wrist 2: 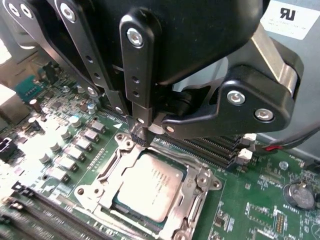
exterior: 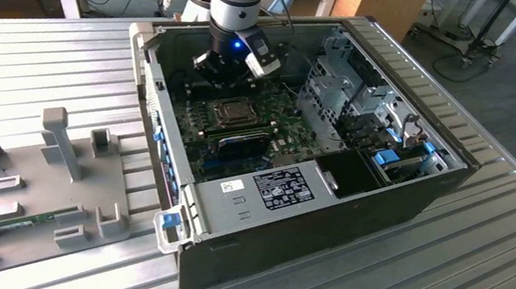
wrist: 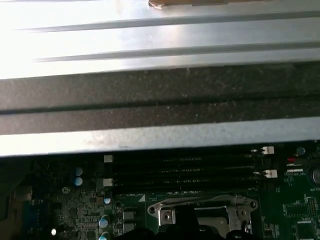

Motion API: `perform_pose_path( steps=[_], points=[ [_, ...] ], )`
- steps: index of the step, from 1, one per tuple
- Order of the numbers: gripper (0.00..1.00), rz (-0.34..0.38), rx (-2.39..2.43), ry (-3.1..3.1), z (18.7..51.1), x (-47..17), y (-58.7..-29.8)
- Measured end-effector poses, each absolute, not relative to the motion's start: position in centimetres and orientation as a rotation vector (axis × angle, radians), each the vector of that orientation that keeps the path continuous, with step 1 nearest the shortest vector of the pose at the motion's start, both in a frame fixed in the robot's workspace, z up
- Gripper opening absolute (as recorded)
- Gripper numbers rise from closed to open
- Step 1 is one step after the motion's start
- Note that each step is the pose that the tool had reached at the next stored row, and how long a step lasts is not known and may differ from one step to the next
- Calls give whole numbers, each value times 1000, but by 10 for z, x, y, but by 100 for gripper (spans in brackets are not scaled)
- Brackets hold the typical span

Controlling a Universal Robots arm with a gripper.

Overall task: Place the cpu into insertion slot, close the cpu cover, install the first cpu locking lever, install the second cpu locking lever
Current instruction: 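Install the first cpu locking lever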

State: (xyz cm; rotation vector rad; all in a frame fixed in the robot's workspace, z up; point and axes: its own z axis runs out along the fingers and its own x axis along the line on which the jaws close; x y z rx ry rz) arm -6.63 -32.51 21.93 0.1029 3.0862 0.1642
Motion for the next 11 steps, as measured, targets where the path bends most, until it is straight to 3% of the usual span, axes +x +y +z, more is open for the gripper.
perform_pose_path(
  steps=[11],
  points=[
    [10,79,102,3100,219,-66,-325]
  ],
)
